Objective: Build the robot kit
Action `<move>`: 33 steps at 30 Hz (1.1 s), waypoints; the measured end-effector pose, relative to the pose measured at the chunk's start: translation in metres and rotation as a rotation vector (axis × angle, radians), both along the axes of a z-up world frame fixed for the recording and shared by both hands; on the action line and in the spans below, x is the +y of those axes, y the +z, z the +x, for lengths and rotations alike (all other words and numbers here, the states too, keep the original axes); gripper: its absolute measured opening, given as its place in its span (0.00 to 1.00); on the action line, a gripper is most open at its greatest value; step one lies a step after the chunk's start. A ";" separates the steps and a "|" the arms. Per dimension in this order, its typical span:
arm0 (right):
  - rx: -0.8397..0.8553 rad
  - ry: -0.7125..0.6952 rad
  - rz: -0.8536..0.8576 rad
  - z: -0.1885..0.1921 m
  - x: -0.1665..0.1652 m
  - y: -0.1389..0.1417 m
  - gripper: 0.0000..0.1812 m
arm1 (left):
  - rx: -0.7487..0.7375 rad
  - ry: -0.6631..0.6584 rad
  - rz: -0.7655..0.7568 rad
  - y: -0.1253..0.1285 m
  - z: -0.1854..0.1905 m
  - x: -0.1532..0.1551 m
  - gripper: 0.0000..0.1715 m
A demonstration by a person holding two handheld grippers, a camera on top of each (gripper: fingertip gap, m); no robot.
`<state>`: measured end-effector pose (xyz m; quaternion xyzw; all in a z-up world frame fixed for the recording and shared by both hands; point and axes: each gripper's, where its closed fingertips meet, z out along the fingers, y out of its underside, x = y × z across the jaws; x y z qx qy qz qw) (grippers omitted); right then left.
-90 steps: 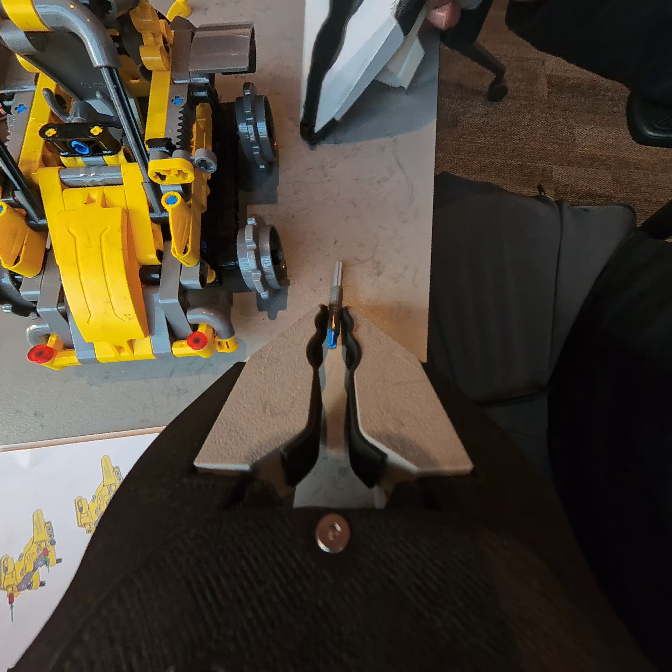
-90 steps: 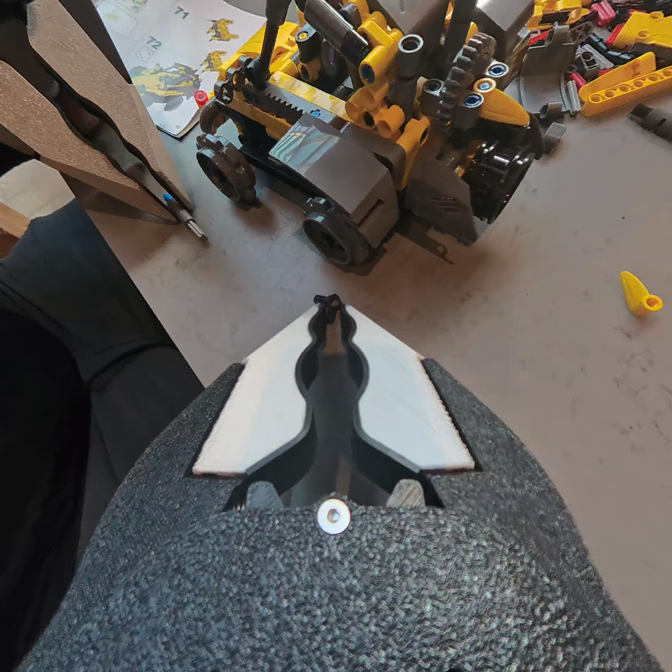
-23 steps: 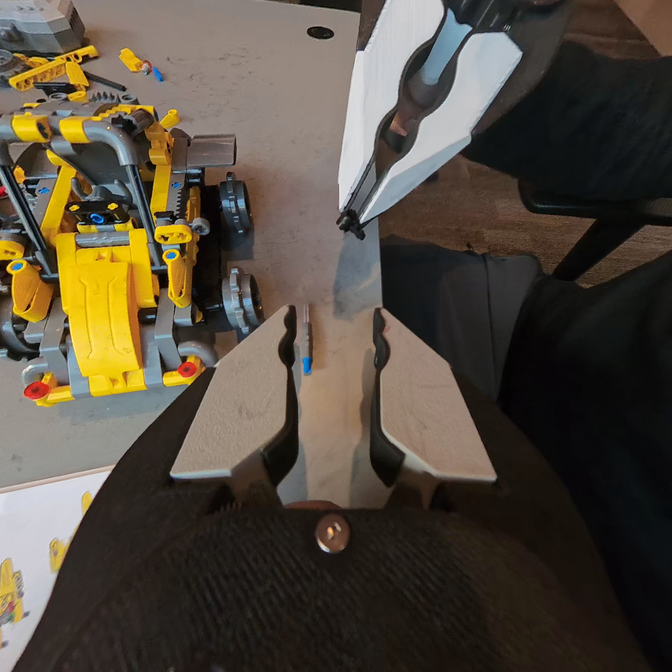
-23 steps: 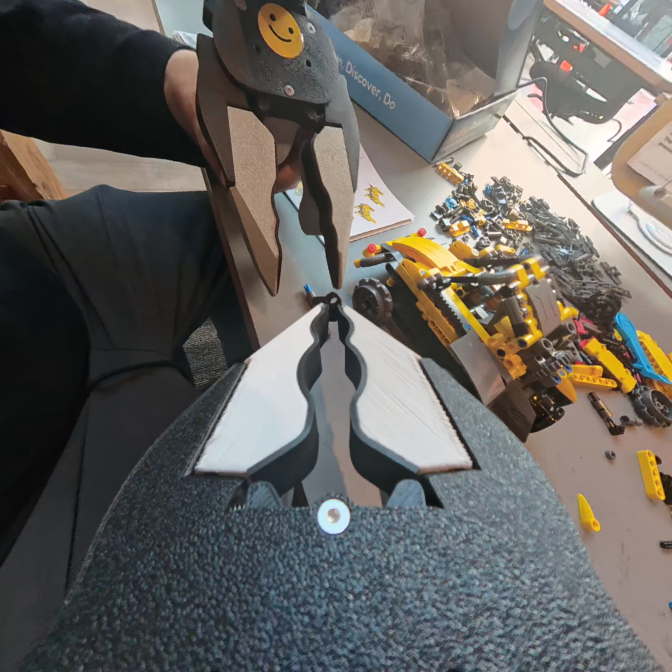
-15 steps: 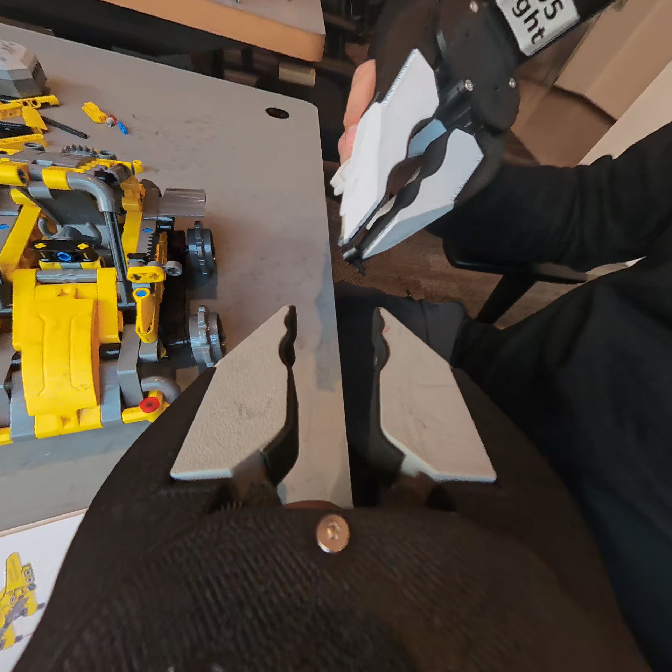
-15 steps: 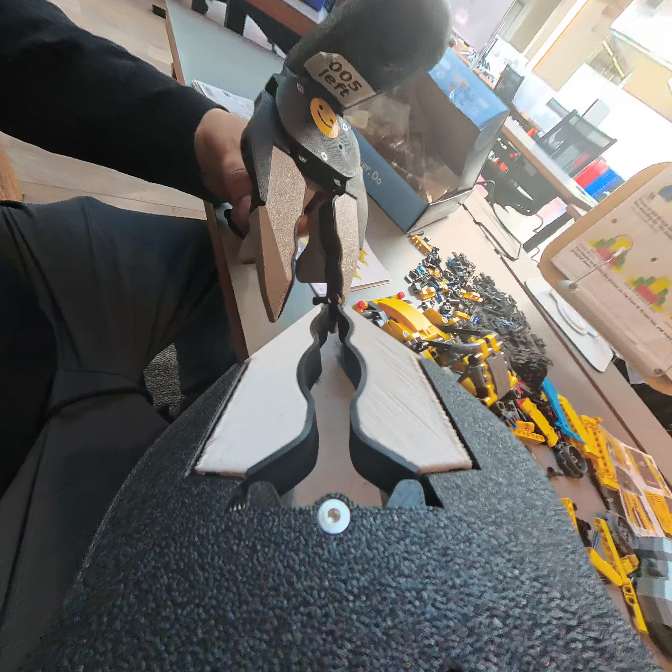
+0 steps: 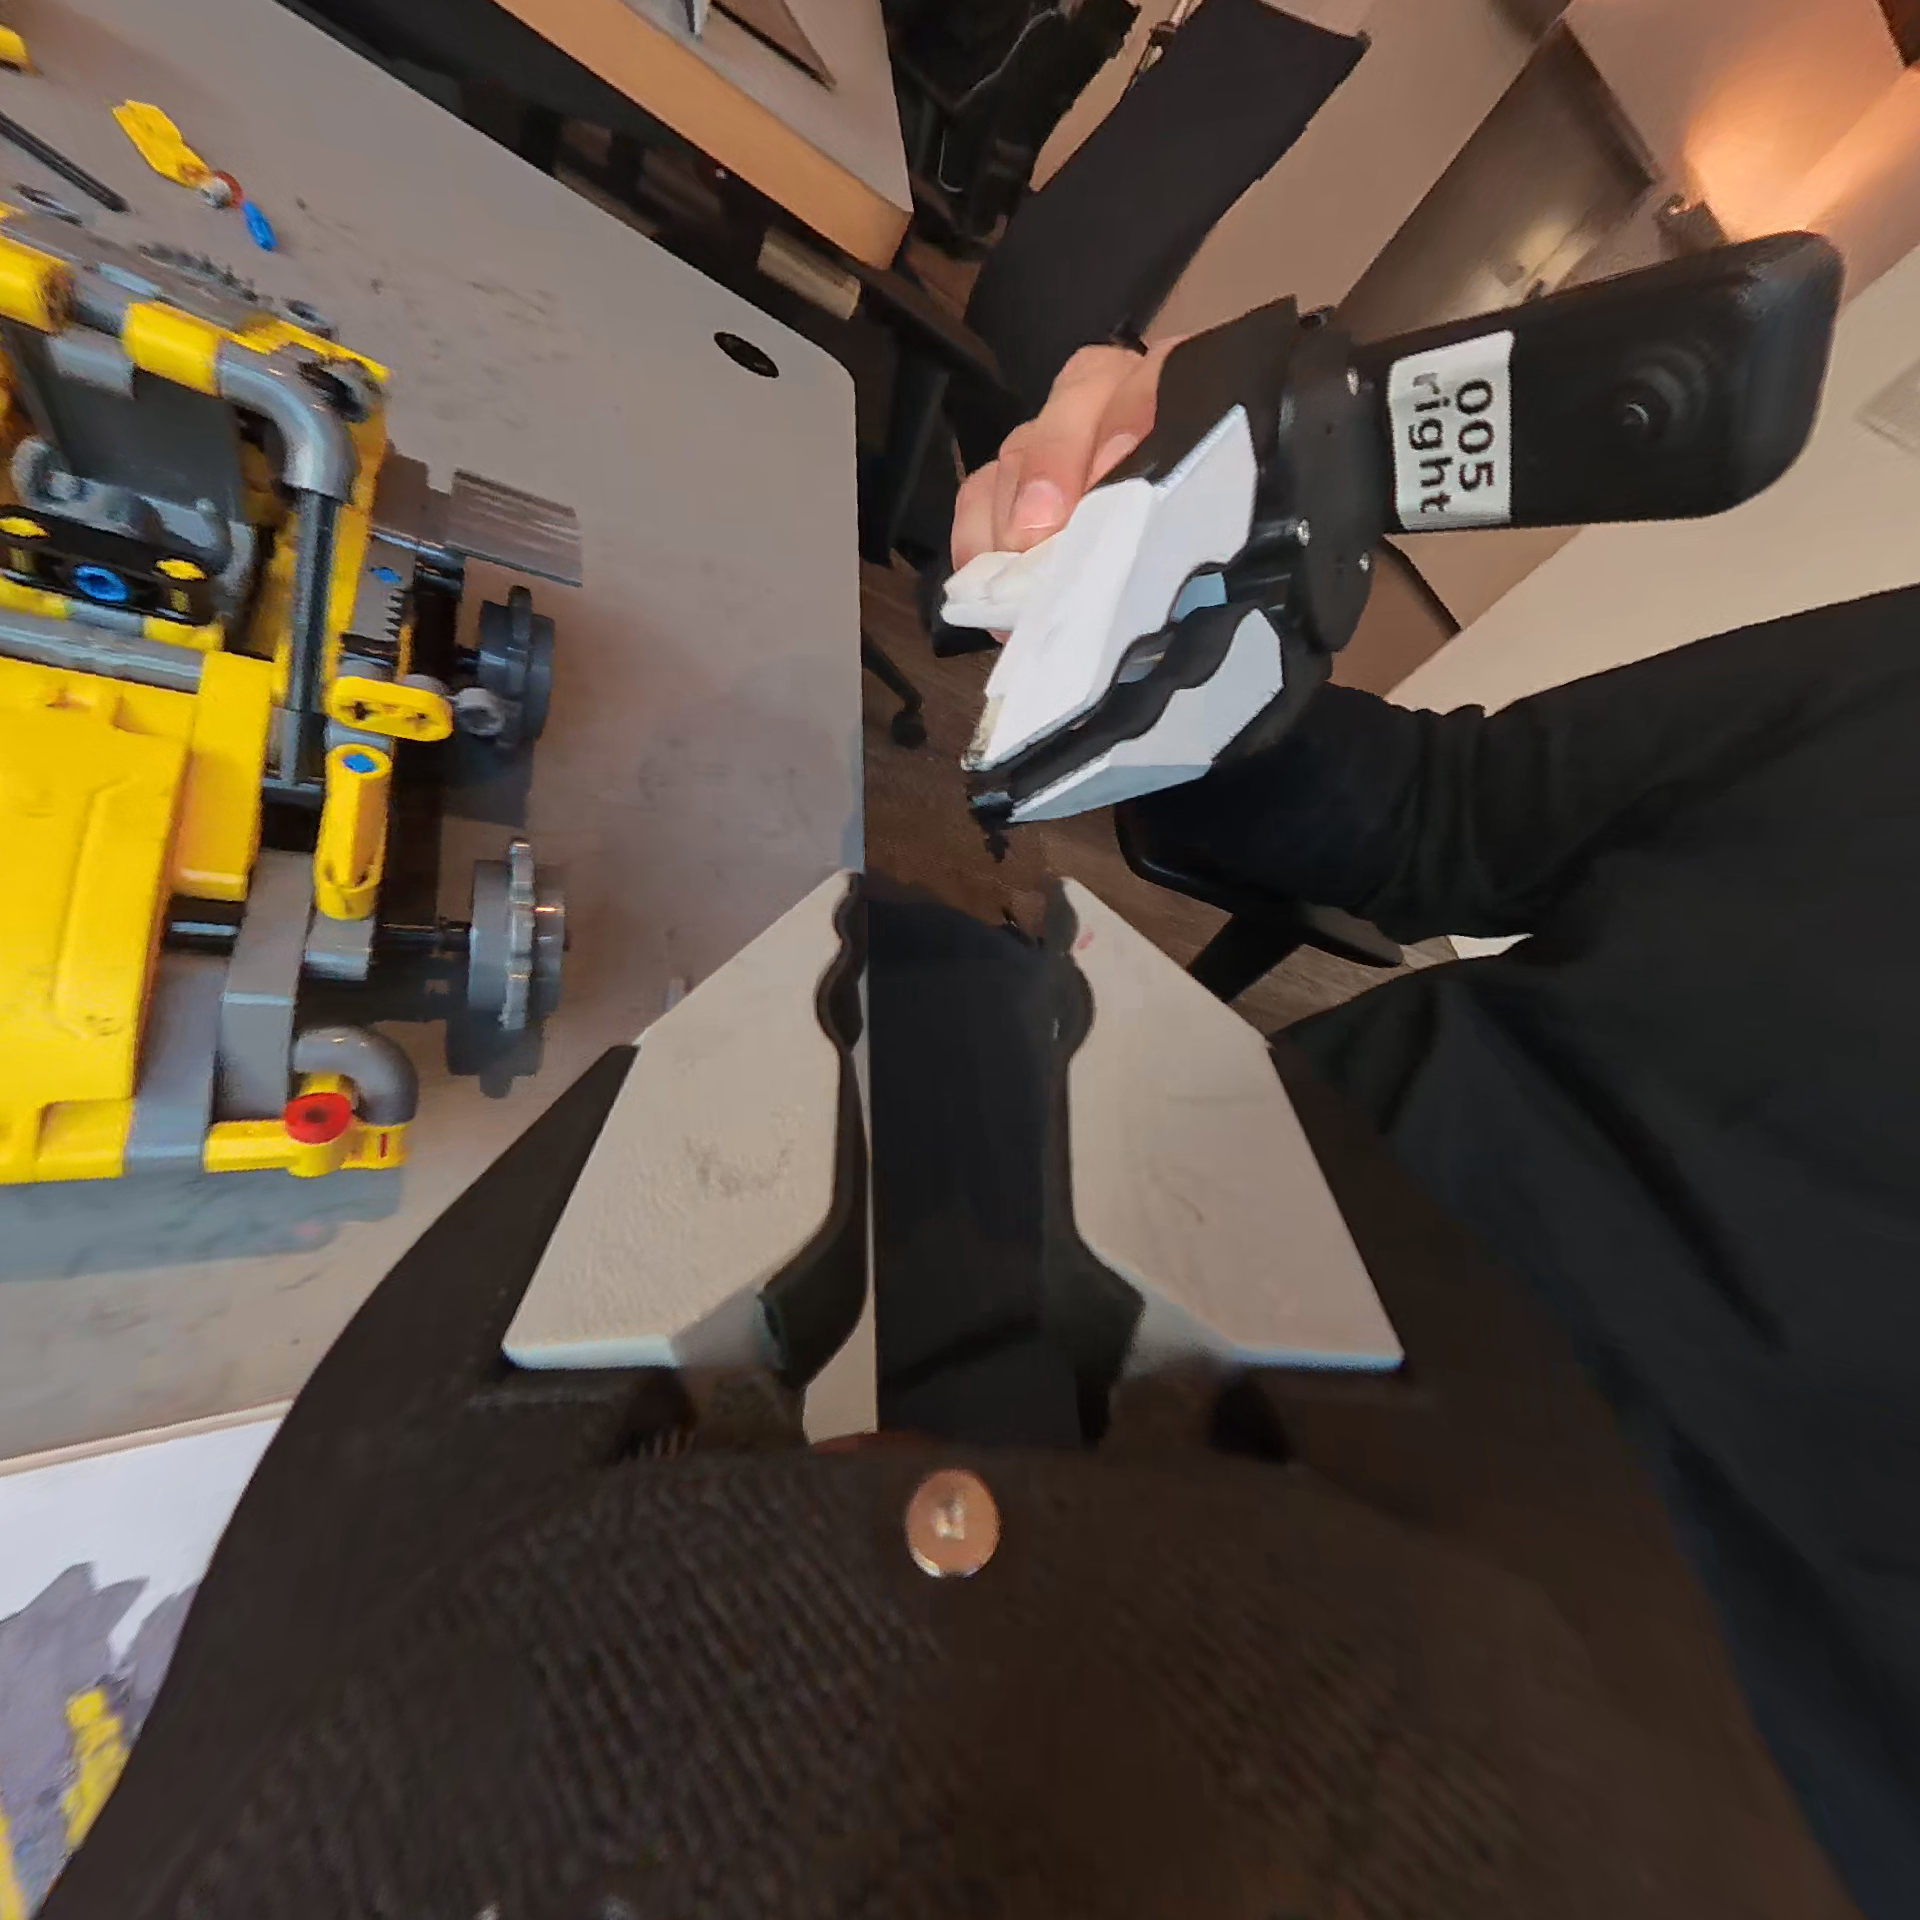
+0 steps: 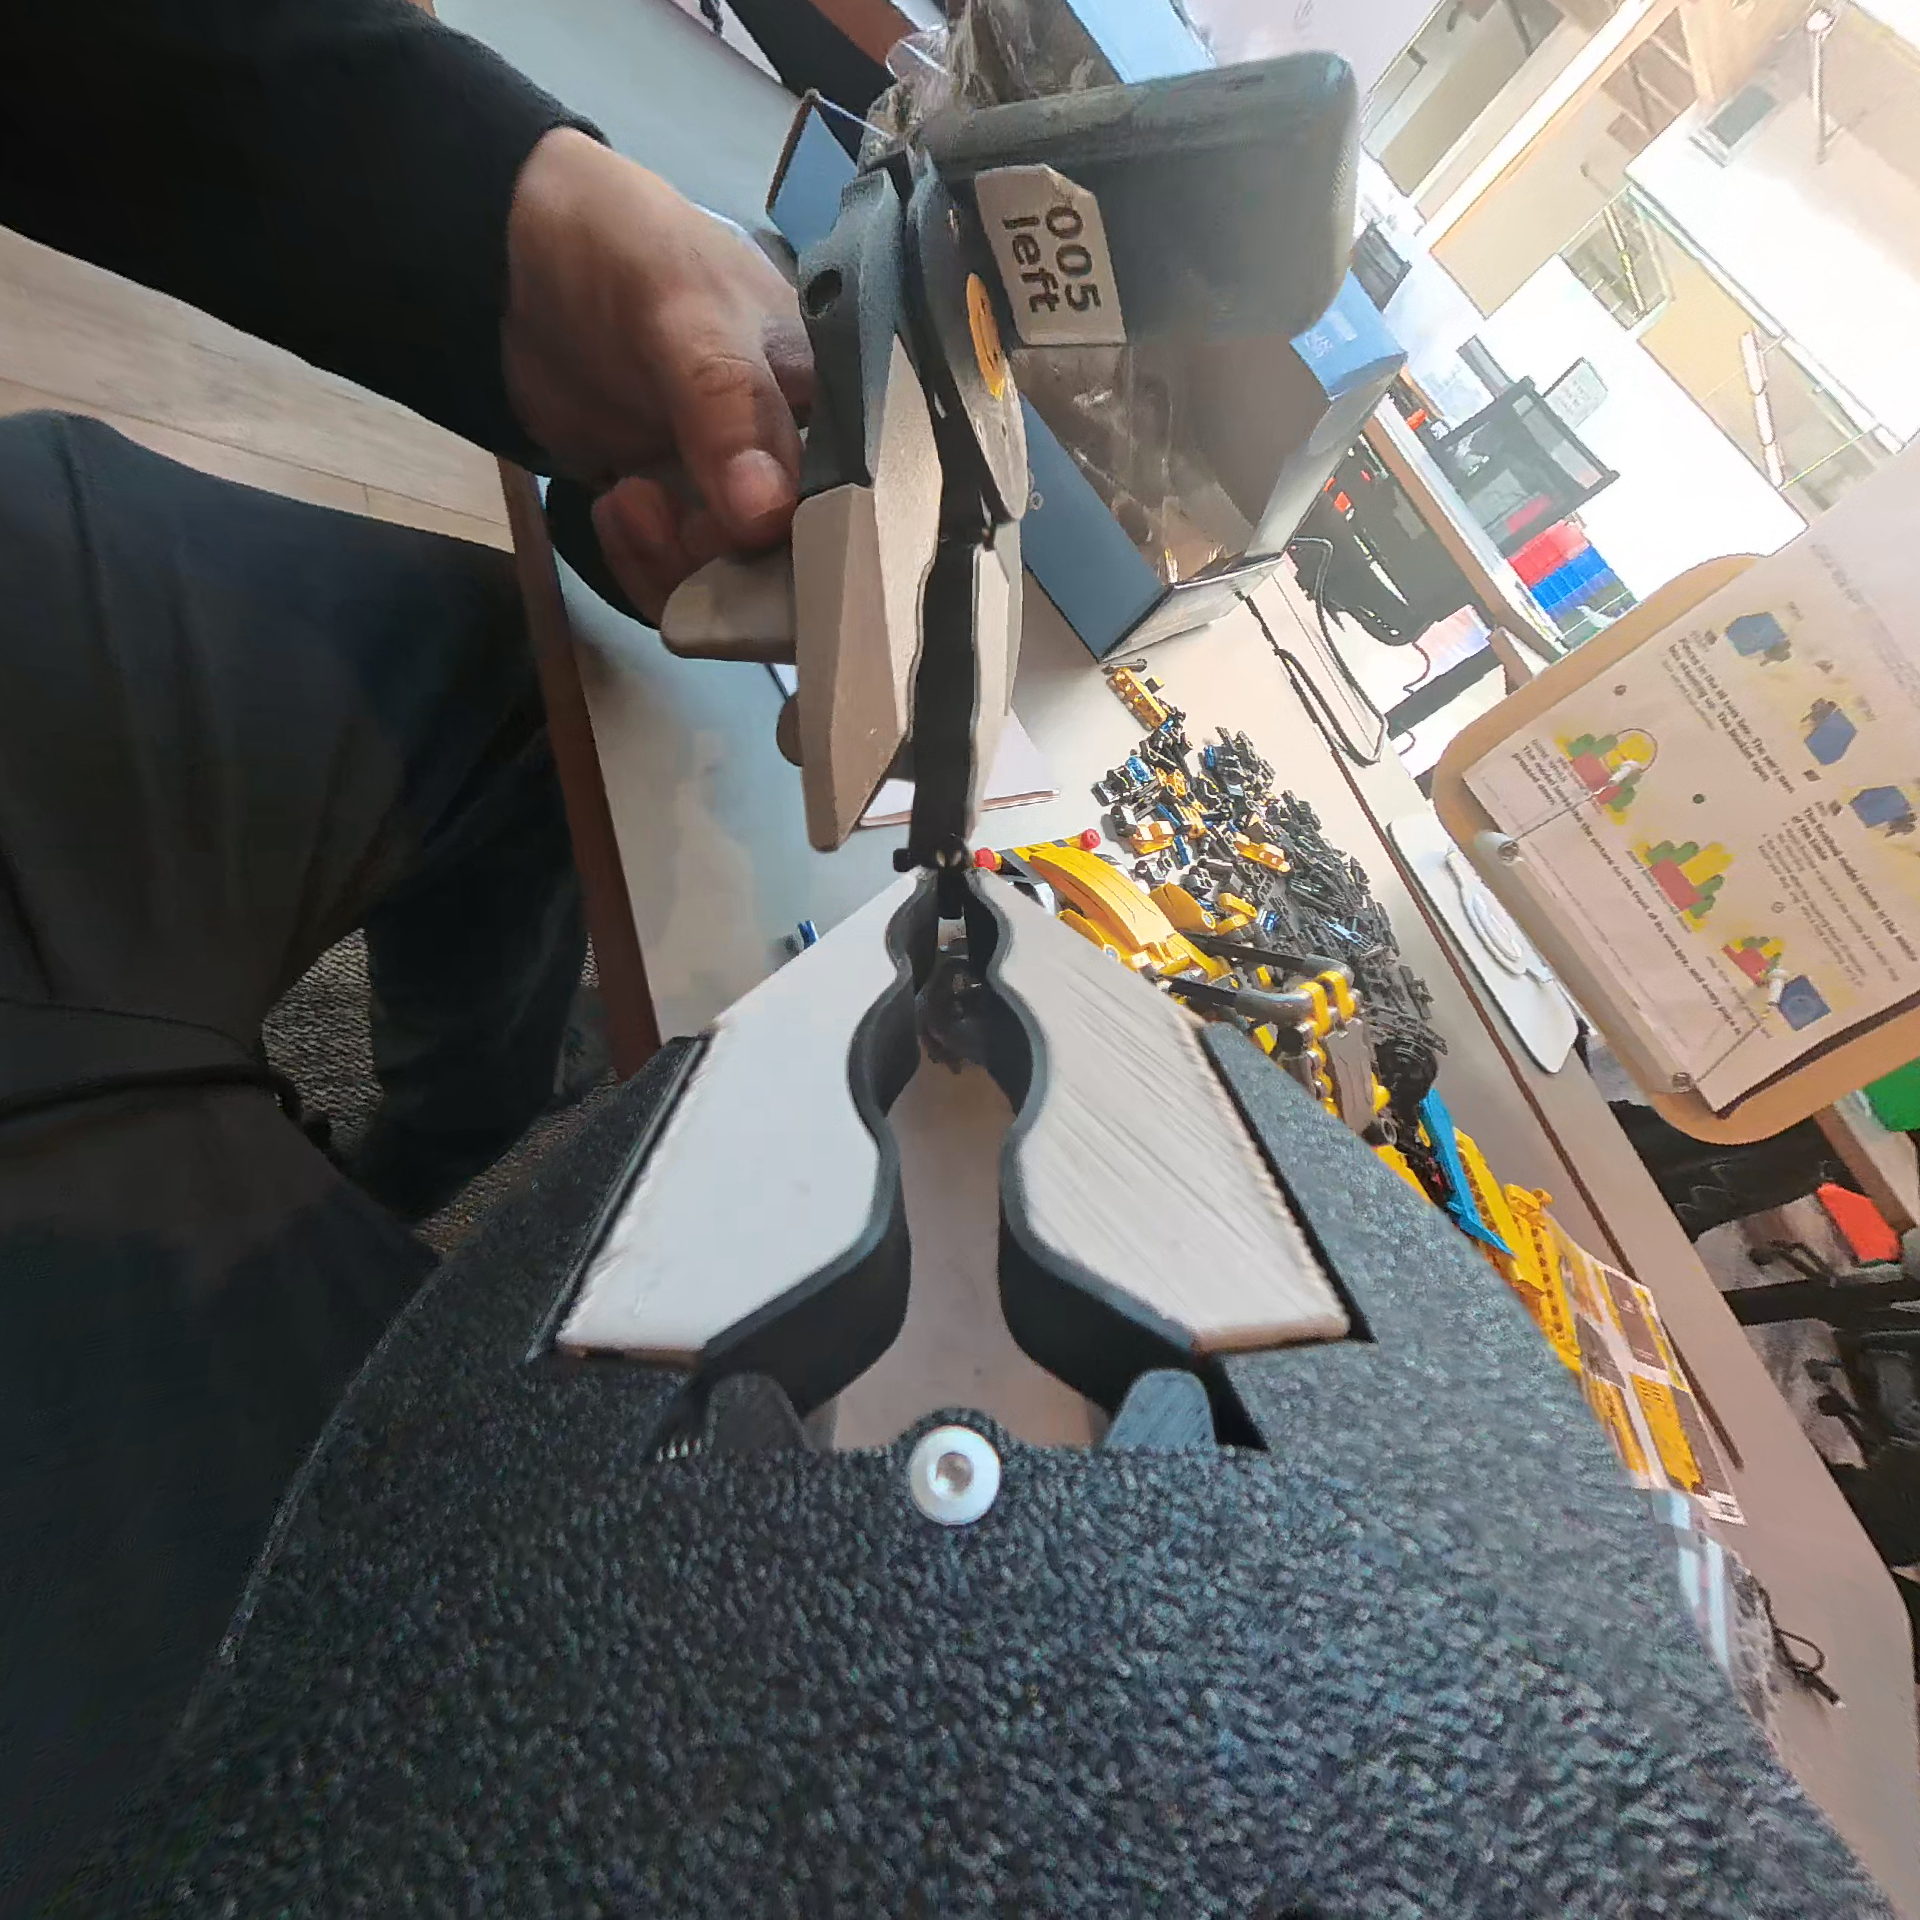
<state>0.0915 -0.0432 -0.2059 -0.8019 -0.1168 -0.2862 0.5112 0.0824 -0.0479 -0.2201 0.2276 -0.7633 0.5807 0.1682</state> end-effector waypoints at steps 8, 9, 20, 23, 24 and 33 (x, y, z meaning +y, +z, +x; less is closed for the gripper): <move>-0.070 0.004 -0.068 -0.005 -0.001 -0.006 0.01 | 0.012 -0.010 -0.035 0.004 -0.003 -0.004 0.10; -0.073 0.009 -0.073 -0.006 0.000 -0.007 0.01 | 0.015 -0.009 -0.043 0.005 -0.003 -0.005 0.08; -0.080 0.004 -0.083 -0.007 0.005 -0.007 0.01 | -0.060 0.004 -0.050 0.010 -0.003 -0.001 0.03; -0.060 -0.001 -0.074 -0.007 0.005 -0.007 0.01 | -0.114 0.007 -0.029 0.010 -0.004 -0.001 0.02; -0.045 -0.003 -0.063 -0.007 0.005 -0.006 0.01 | -0.134 0.010 -0.026 0.011 -0.004 -0.001 0.02; 0.227 -0.008 0.052 0.000 0.001 -0.004 0.03 | -0.377 0.094 0.025 0.016 0.004 -0.002 0.02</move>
